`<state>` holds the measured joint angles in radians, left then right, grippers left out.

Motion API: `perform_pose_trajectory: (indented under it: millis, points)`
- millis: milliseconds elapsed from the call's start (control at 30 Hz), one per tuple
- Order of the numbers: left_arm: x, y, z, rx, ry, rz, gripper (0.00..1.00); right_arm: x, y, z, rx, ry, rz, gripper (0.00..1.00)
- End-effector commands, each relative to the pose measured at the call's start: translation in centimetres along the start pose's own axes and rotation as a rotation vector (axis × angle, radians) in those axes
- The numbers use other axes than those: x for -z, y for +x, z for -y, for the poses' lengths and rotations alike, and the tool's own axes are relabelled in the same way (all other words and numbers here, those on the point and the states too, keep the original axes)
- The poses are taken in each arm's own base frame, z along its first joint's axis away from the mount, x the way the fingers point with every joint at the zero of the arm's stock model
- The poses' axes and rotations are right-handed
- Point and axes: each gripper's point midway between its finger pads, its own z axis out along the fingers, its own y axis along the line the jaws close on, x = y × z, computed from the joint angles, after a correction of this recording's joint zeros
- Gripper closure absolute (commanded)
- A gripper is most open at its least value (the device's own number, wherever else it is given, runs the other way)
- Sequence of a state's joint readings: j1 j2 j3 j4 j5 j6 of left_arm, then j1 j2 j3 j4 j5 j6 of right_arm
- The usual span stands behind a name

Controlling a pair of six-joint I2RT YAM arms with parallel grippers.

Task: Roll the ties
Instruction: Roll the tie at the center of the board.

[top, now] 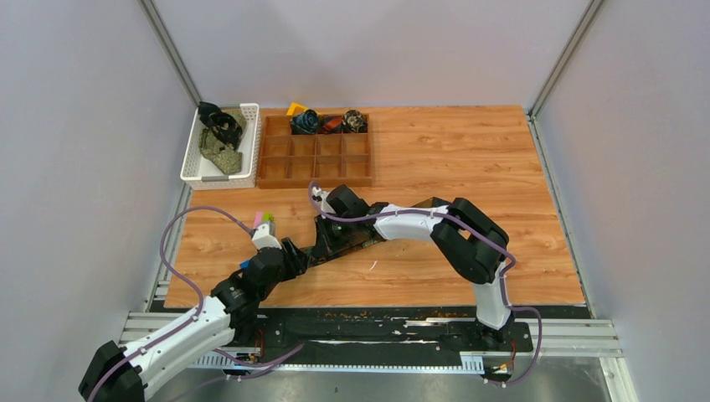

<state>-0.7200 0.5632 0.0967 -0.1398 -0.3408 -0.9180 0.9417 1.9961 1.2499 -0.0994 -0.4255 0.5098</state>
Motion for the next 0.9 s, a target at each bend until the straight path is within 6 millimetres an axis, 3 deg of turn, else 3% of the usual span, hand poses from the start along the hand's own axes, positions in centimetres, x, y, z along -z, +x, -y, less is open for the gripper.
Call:
perform_pose_trajectory:
  millis: [0,233,433,667,867]
  points:
    - [-0.5,-0.8,0.8,0.033,0.047,0.045,0.44,-0.1,0.2,1.5,-0.006,0.046,-0.003,1.0]
    - [-0.8,-1.3,1.2,0.011,0.08,0.081,0.59,0.3,-0.4,0.4,-0.005,0.013,0.001,1.0]
    - [-0.9,-1.4,0.9,-0.031,0.038,0.067,0.72,1.7,-2.2,-1.3,0.032,-0.003,0.024,0.99]
    - [-0.1,-1.9,0.7,-0.098,-0.037,0.007,0.74,3.4,-4.5,-2.1,0.085,0.038,0.065,0.91]
    - [0.9,-3.2,0.6,-0.147,-0.114,-0.013,0.76,3.1,-4.7,-1.8,0.093,0.052,0.068,0.9]
